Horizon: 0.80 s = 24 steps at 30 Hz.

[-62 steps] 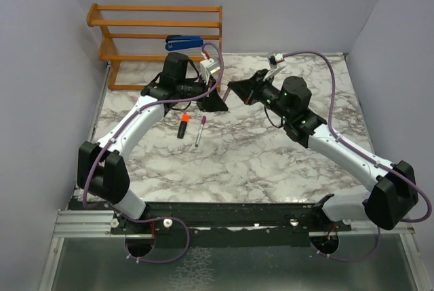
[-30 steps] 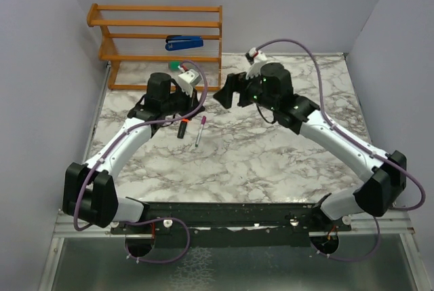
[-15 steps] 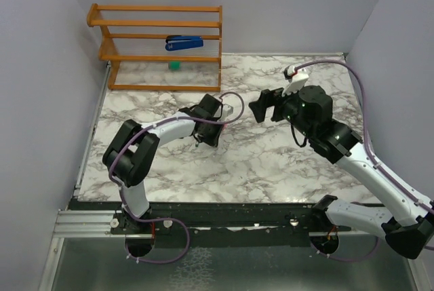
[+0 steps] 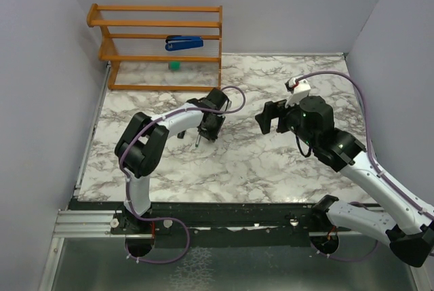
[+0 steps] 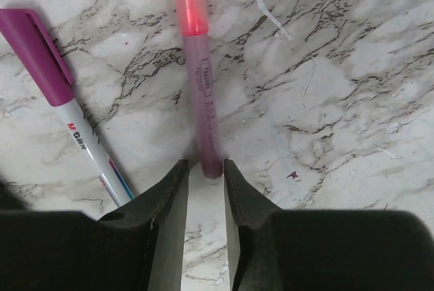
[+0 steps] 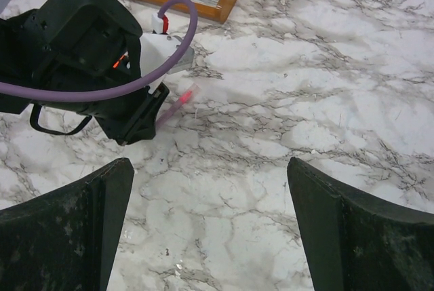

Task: Insert the pens into the pen caps

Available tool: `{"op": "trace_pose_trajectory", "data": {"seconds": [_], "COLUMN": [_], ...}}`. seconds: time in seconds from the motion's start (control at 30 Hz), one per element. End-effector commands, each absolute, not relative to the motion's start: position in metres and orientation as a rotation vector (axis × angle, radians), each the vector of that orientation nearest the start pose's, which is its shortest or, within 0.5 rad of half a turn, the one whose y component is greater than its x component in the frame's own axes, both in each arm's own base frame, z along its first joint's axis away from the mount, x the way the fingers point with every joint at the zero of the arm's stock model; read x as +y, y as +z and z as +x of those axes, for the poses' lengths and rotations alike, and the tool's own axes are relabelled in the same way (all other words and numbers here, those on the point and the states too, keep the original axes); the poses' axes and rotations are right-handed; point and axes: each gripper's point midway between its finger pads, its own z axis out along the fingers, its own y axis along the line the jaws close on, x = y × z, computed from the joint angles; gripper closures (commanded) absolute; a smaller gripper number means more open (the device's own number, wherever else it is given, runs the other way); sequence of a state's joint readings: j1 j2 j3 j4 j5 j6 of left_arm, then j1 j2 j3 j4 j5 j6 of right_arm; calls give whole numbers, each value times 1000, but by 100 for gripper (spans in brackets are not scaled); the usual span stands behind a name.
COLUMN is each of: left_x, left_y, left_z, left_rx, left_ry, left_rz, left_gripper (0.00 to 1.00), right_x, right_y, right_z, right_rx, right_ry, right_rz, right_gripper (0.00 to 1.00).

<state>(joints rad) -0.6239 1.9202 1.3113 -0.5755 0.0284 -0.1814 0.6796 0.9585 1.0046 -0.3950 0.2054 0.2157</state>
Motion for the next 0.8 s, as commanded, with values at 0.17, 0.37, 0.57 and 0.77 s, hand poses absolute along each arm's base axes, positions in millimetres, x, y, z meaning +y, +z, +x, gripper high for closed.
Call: {"op": "trace_pose_trajectory", "data": {"seconds": [0.17,0.37,0.57,0.77], "left_x": [-229,-228,-232,-246], "left_y": [17,18,56,166], "left_z": [314,317,335,366], "left_rx": [2780,2778,2654,2337], "left_ry": [-132,-111,-120,-216], "left_rz": [625,595,565,555], "left_gripper": [100,92,1,1], "right_x": [183,179,176,176], "right_y": [264,263,274,298], "right_z": [269,264,258,272], "right_rx": [1933,1940,1912,1864], "right_ry": [385,388,430,403], "right_rz": [-332,-326,-272,-219], "right_gripper": [0,0,0,0]}}
